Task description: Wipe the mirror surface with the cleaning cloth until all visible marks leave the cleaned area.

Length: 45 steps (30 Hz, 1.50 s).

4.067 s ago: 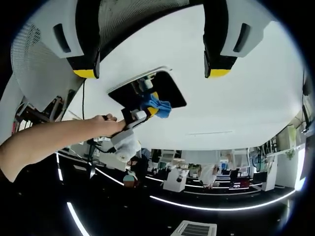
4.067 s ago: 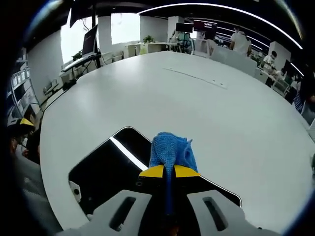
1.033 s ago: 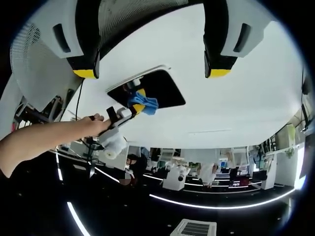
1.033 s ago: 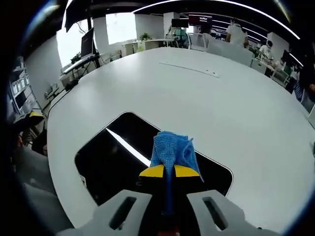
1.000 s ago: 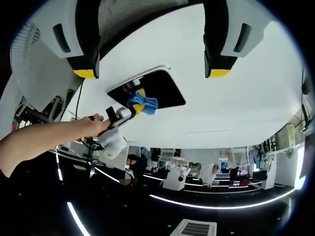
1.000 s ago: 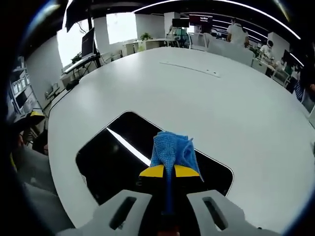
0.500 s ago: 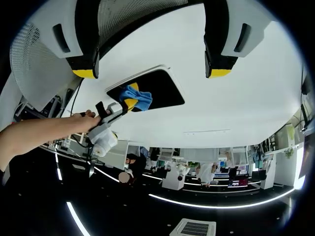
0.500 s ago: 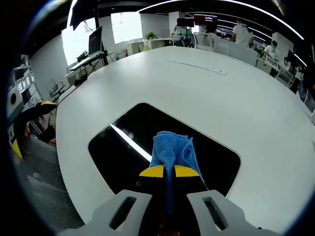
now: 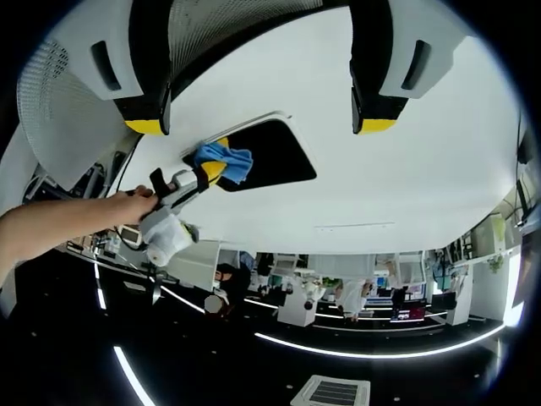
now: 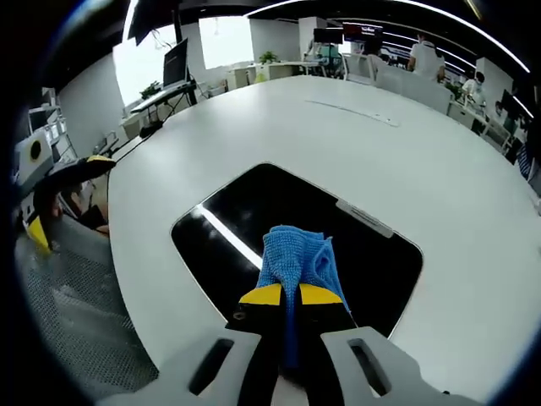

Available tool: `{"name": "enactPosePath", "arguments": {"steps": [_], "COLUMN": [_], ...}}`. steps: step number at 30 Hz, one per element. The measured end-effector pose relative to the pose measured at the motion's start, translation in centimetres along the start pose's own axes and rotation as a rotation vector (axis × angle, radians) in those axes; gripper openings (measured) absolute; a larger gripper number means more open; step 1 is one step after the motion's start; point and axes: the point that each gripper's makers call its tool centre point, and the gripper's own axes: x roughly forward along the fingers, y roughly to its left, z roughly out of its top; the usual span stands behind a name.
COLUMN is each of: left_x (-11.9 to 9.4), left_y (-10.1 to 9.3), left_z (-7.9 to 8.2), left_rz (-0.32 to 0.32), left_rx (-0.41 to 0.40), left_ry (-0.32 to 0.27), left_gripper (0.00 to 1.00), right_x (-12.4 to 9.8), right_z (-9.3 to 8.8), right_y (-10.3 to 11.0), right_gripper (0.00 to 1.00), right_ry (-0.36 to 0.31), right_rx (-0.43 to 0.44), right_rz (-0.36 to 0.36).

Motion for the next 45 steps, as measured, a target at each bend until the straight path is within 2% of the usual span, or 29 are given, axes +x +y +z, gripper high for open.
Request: {"name": "enactPosePath", "arguments": {"steps": [6,21,24,33,37,45], "left_x": [-0.1,0.0,-0.1,0.0,0.0,0.0], "left_y": [0.0,0.2,0.2,0.2,0.3,0.3], "left_z": [-0.2,-0.2,-0.2,-0.1,-0.1,-0.1], "left_rz": [0.002,0.002,0.002,0.005,0.008,0.008], "left_rx": [-0.005,-0.004,-0.005,-0.005,-0.005,-0.004], "left_ry": [0.011,0.012,0.01,0.006,0.005,0.006], "left_gripper": [0.87,0.87,0.87,0.87,0.87,0.87], "right_x": [-0.3,-1.3,-1.4,-1.6,-1.7,-1.8], "right_z": [-0.3,-1.6,-1.7,-2.1,-2.1,-2.1], "right_y": [0.4,2.3,2.5,2.9,2.8,2.9], "right_gripper": [0.0,0.0,0.0,0.0,0.0,0.0], "right_ry": [0.002,0.021,0.007,0.013,0.015,-0.007], "right_rx": [0.001,-0.038,-0.094,-0.091,-0.064,-0.079], "right_rz": [0.008,0.081,0.062,0.081,0.086,0.084]}}
